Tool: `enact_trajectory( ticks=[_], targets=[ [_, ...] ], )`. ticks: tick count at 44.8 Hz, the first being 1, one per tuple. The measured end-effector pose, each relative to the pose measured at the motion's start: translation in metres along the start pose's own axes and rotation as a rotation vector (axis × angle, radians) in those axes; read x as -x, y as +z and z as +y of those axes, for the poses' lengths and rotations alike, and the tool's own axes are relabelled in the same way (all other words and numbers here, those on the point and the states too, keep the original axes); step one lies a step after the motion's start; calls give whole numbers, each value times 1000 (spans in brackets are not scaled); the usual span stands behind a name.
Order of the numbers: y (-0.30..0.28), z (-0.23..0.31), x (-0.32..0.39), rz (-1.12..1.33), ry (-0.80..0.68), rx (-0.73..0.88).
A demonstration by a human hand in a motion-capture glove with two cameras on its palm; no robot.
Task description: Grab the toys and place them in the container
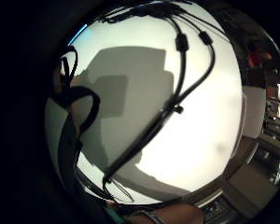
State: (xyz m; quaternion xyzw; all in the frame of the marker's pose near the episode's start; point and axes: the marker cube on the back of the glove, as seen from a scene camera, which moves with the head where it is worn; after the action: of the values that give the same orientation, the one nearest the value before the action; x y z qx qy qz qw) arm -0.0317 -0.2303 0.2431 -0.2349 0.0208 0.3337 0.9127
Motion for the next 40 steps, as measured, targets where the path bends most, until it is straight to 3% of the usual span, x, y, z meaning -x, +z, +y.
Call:
enact_trajectory(
  ticks=[6,18,27,32,40],
  targets=[
    [-17,10,11,-92,-84,-79],
    [-130,115,118,-290,-545,-110],
    [-122,151,191,-160,-741,-37],
    [-113,158,182,-147,-793,-33],
    [-118,185,97,-72,-867,-121]
  ],
)
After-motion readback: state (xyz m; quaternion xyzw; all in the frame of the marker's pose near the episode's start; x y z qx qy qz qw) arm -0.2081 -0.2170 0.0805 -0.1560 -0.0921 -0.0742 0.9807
